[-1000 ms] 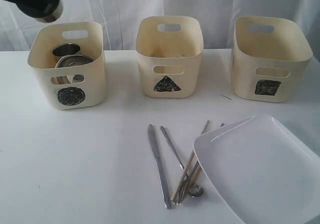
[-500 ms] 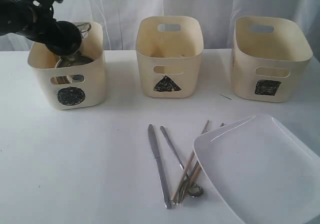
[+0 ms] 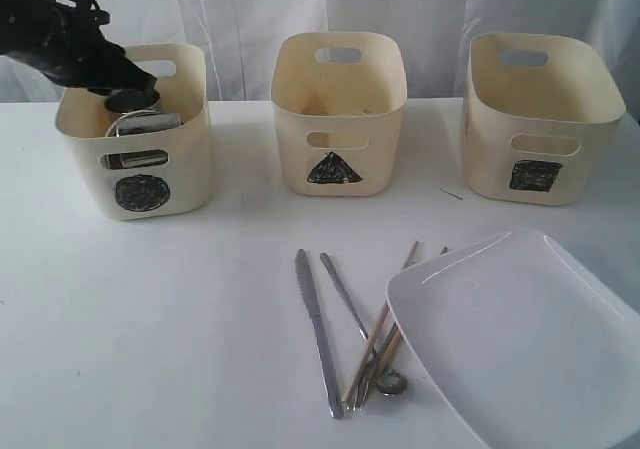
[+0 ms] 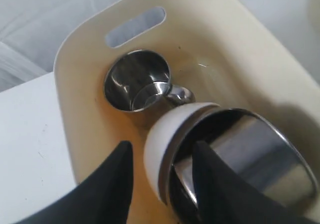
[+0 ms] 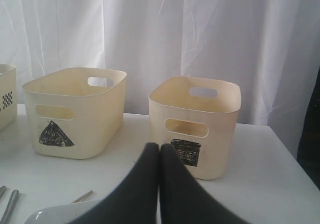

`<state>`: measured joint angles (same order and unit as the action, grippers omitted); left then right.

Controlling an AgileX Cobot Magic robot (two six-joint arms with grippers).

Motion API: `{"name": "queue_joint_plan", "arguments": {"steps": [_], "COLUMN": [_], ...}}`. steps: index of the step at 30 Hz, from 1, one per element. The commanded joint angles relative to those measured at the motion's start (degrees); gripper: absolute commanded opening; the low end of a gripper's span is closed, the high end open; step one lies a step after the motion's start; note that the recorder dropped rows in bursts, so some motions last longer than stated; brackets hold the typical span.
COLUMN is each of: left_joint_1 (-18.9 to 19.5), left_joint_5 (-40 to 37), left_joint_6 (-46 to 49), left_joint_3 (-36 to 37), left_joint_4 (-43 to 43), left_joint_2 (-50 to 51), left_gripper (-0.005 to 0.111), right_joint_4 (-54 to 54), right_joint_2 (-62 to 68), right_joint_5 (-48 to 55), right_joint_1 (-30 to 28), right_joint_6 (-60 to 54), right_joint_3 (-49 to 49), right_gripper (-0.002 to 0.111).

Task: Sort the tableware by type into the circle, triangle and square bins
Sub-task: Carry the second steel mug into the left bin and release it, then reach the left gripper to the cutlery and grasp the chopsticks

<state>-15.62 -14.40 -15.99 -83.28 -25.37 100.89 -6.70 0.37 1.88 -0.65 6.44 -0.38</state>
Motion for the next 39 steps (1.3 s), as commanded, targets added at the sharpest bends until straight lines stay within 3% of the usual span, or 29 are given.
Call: {"name": "queue_joint_plan", "arguments": {"steps": [1,10,15,25,30,39], "left_joint_1": [-5.2,-16.8,-21.3,-24.6,-26.3,-33.7], "left_joint_5": [-6.5,-14.3,-16.2,-14.0,-14.2,-13.7], "left_joint_6": [2.6,5.3,5.3,-0.2,-0.1,0.3], "left_joint_3": [-0.2,5.6,7.6,7.9,7.9,7.9], "left_joint_4": [2.1,8.3,16.7,22.4,24.1,24.4], "left_joint_2": [-5.4,-9.9,-9.9,-5.3,-3.1,0.3], "left_gripper": [0.044,0.044,0.044,0.045,0.061,0.064], "right_joint_4": [-0.5,-0.5,-0.5,-0.5,-0.5,-0.5], "right_joint_2": [-0.4,-0.4,-0.4,-0.4,-0.4,-0.4], "right_joint_5": [-0.1,-0.1,-0.1,-0.1,-0.1,-0.1], "right_joint_1": [0.2,0.2,0.2,0.2,0.2,0.2], "right_joint_6": [-0.1,-0.1,-0.1,-0.1,-0.1,-0.1], "right_joint_3": [0.4,0.4,0.4,0.4,0.4,0.4], "right_gripper": [0.0,0.0,0.0,0.0,0.0,0.0]}}
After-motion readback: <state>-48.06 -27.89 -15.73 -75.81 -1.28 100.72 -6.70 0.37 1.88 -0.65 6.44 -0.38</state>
